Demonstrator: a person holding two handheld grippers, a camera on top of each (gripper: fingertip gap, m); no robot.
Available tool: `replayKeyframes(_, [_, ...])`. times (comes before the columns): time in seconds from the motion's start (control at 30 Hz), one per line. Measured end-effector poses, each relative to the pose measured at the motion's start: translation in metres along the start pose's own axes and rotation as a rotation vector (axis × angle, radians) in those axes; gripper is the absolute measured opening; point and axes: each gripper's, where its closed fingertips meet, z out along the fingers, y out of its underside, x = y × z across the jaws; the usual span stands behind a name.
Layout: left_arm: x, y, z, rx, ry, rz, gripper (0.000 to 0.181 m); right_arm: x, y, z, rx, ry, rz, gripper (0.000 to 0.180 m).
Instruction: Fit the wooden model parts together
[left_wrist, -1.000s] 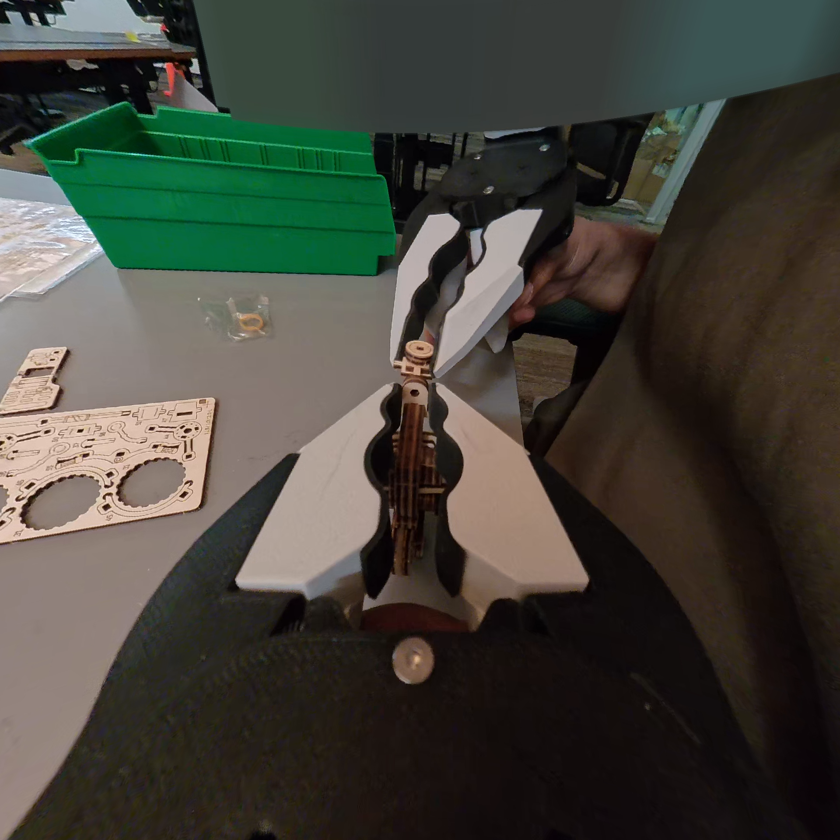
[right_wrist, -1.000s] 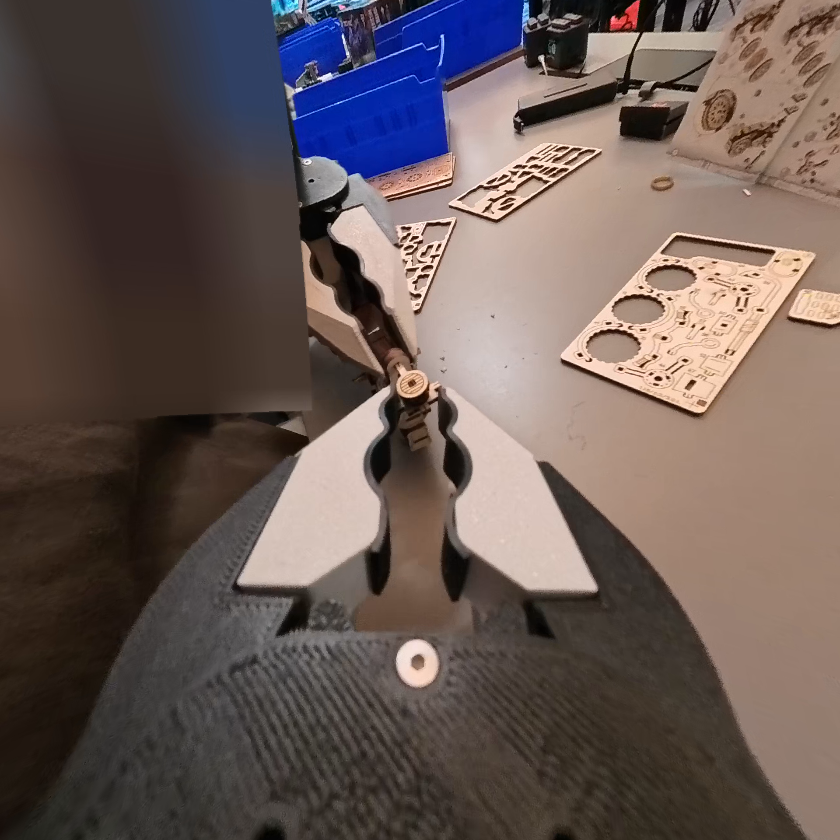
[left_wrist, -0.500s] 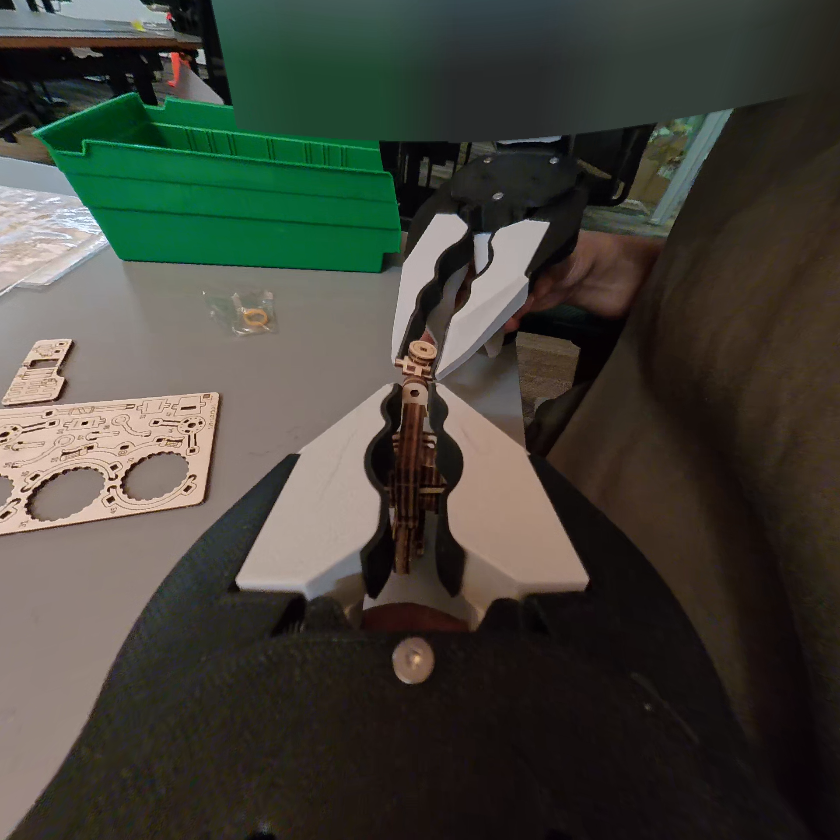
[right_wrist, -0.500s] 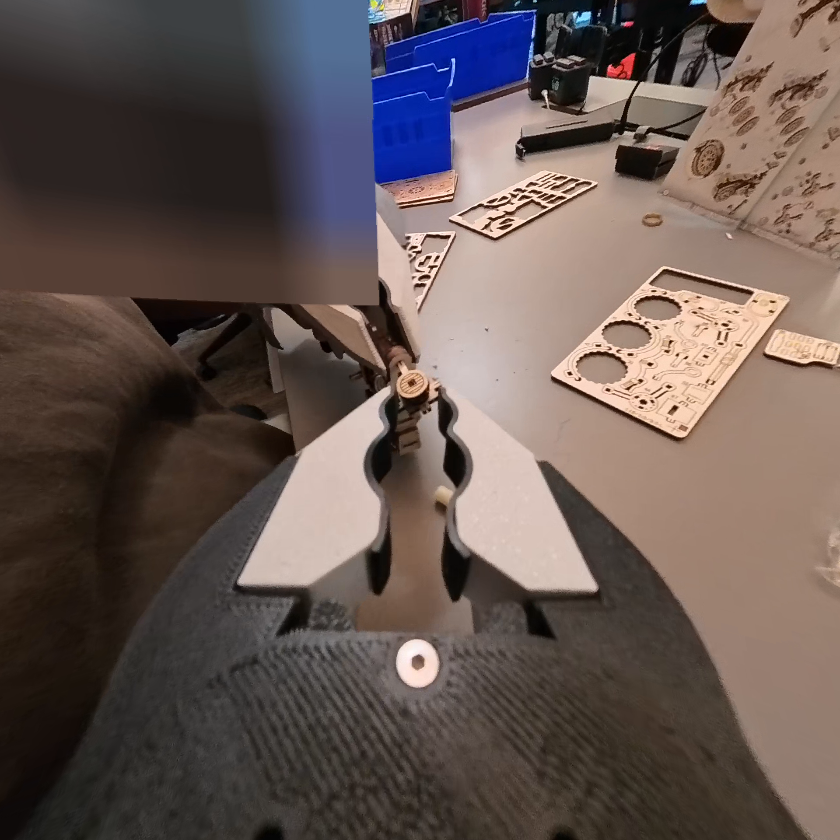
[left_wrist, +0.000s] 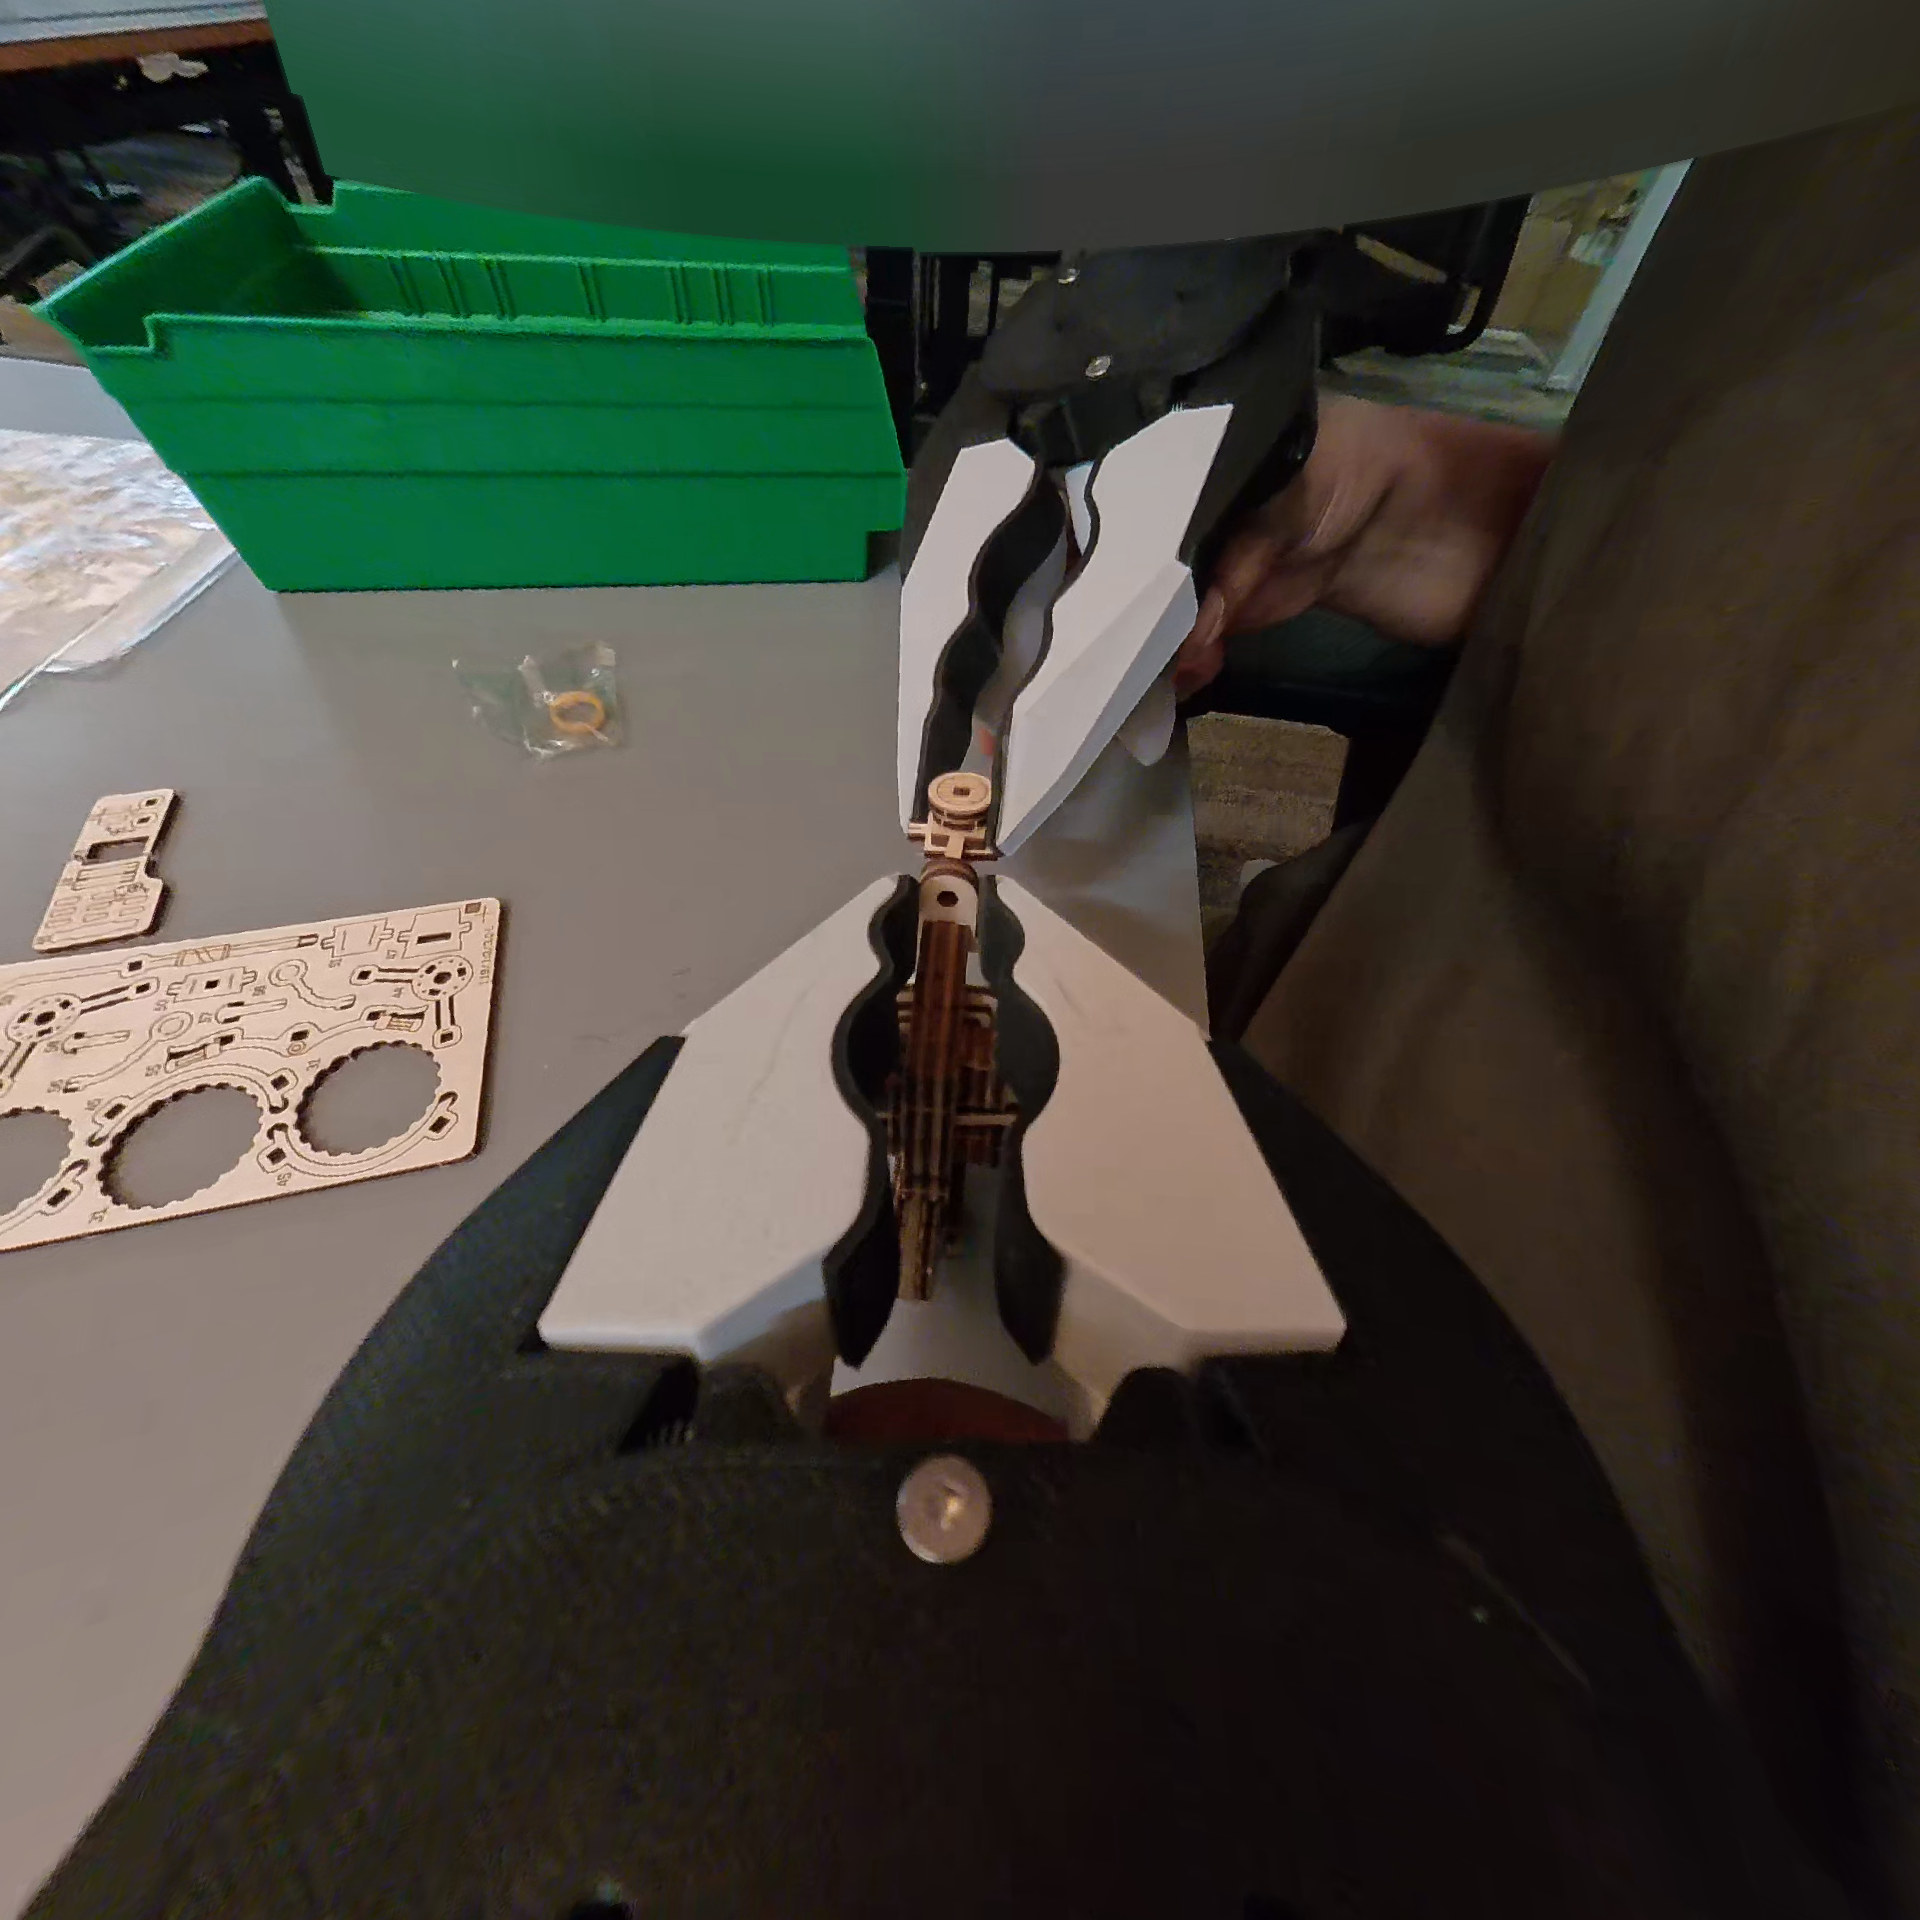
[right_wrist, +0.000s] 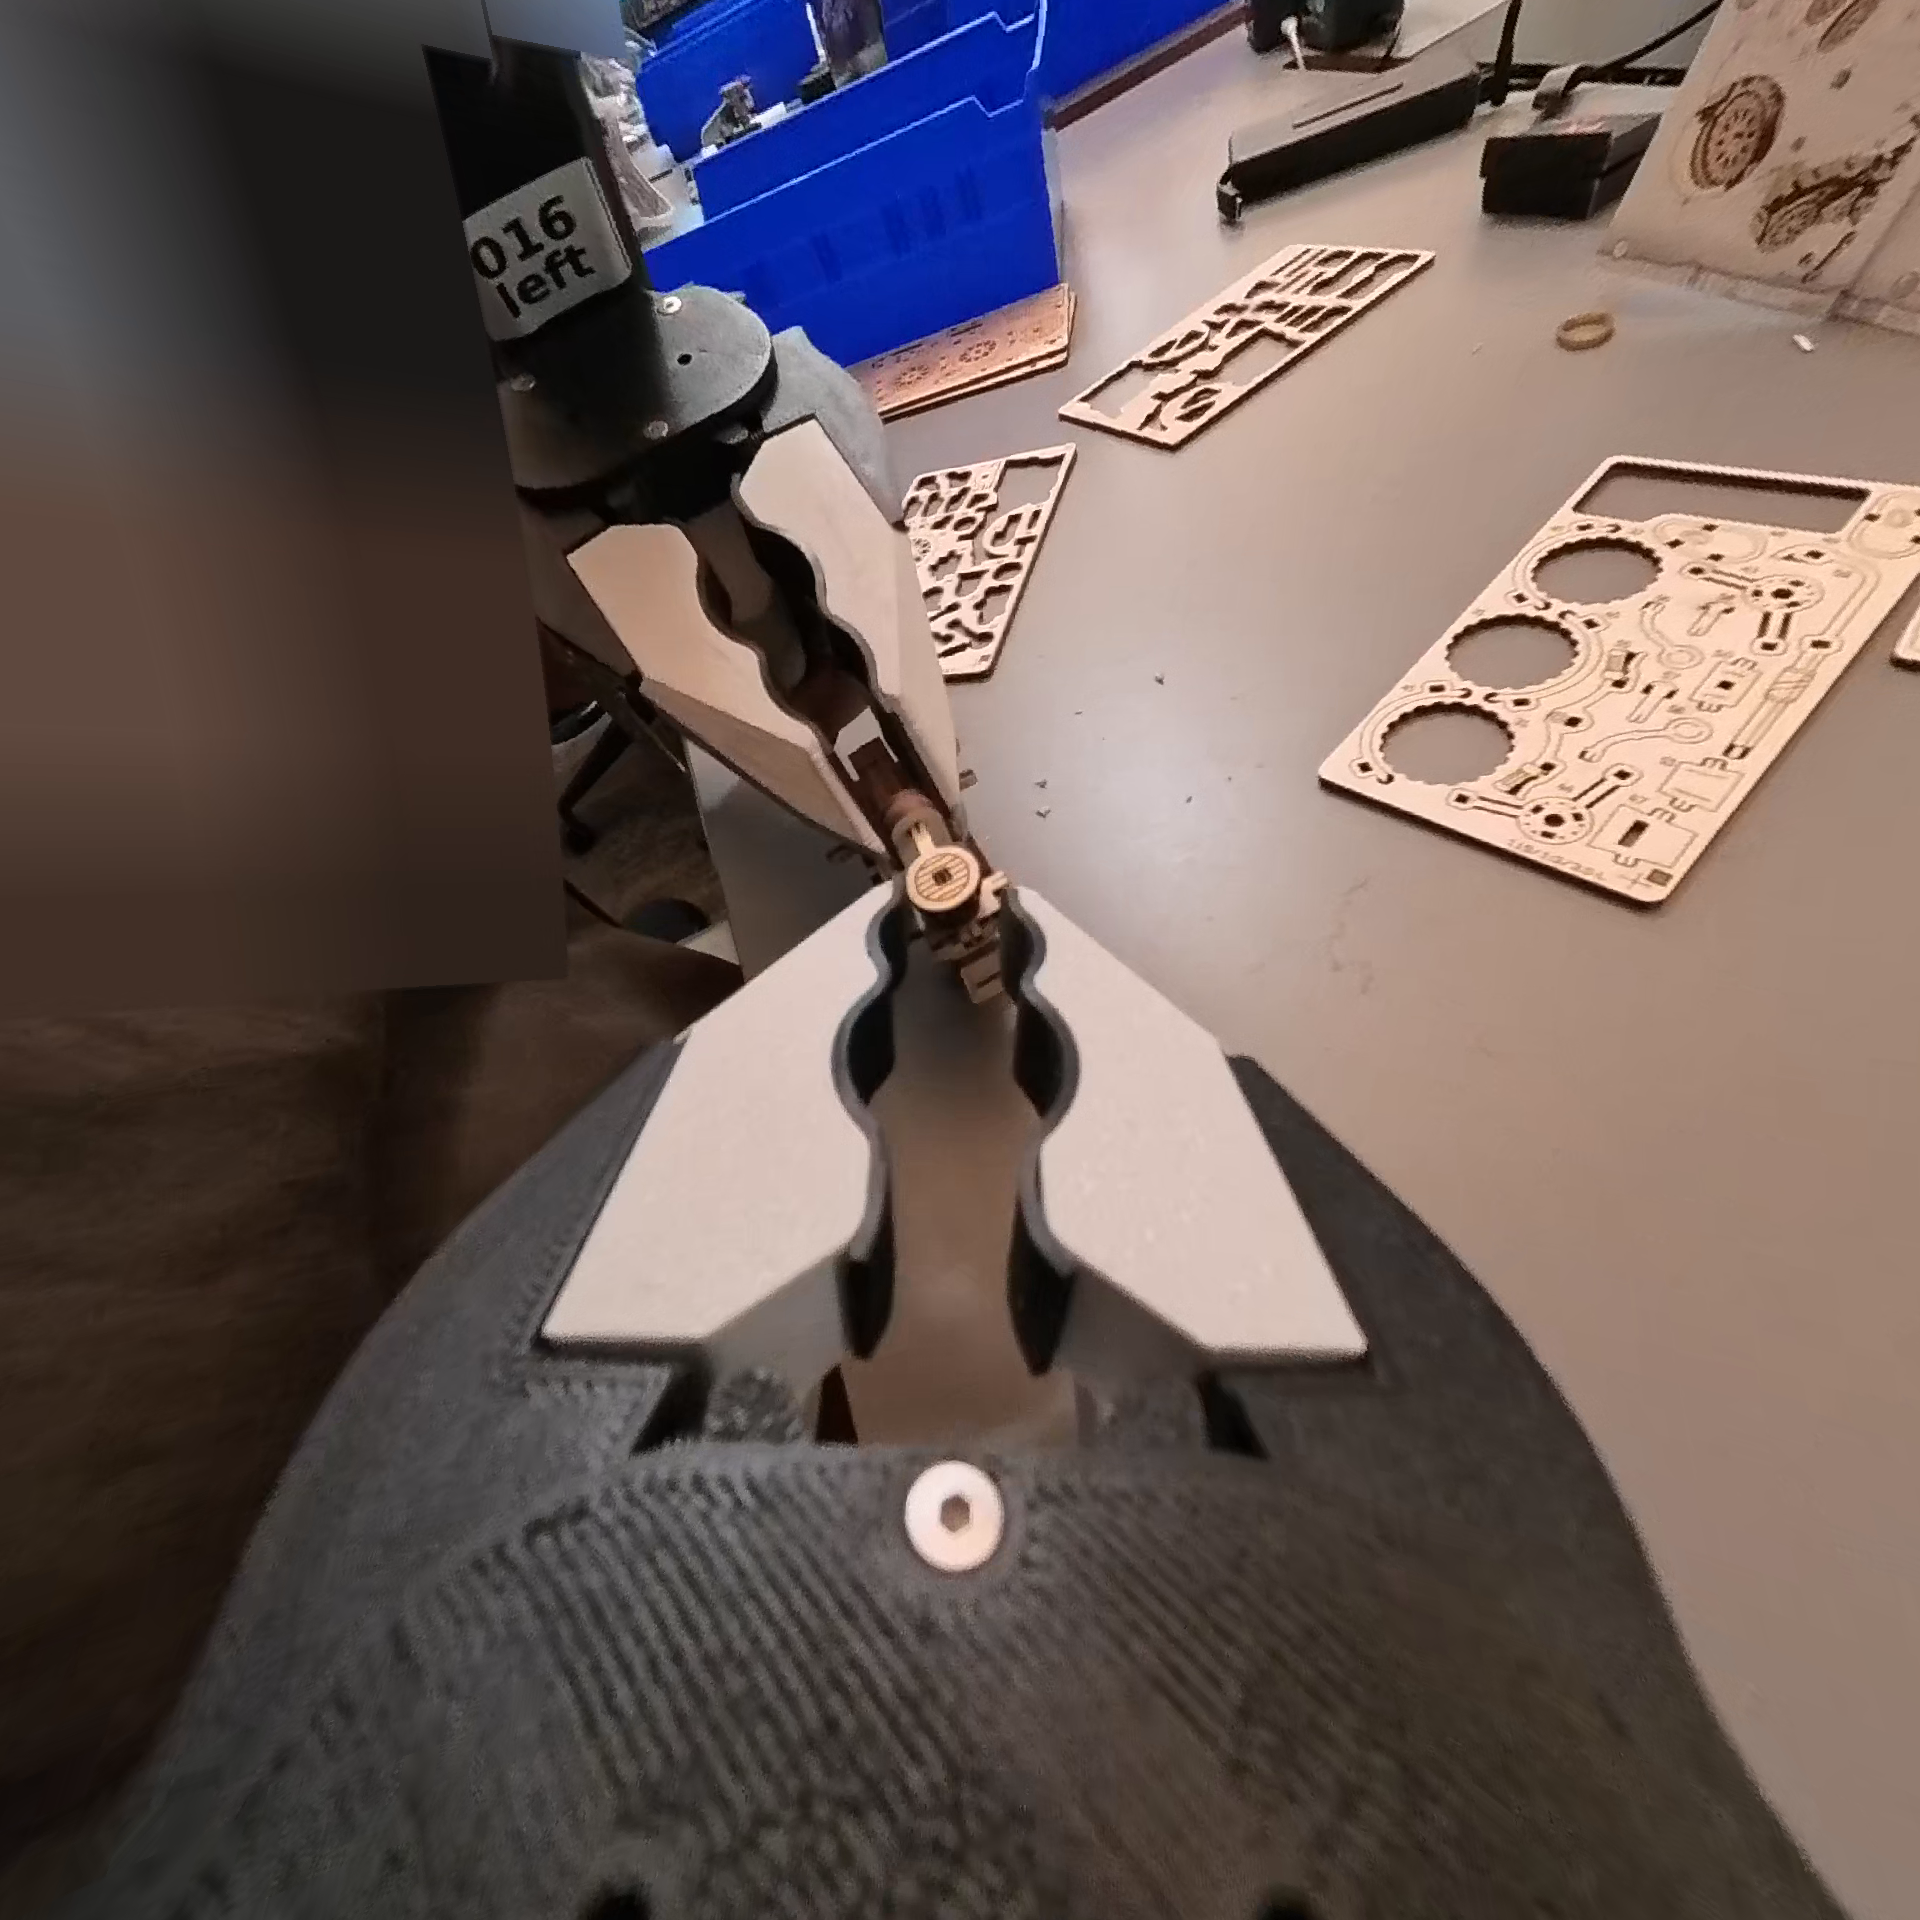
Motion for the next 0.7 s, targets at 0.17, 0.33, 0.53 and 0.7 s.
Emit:
replayKeyframes(0.17, [0.0017, 0.0003, 0.0009, -0.017, 0.002, 0.007, 0.010, -0.0008, 0.0015, -0.0011, -0.019, -0.012, 0.019, 0.015])
replayKeyframes(0.33, [0.0023, 0.0006, 0.0012, -0.027, -0.001, 0.013, 0.010, -0.0014, 0.0024, -0.0011, -0.016, -0.042, 0.076, 0.015])
replayKeyframes(0.53, [0.0023, 0.0005, 0.0010, -0.038, 0.008, -0.012, 0.010, -0.0008, 0.0011, -0.0010, -0.012, -0.013, -0.039, 0.015])
replayKeyframes(0.7, [0.0016, 0.0006, 0.0019, -0.047, 0.002, -0.018, 0.010, 0.0003, 0.0005, -0.0015, -0.031, 0.026, -0.115, 0.015])
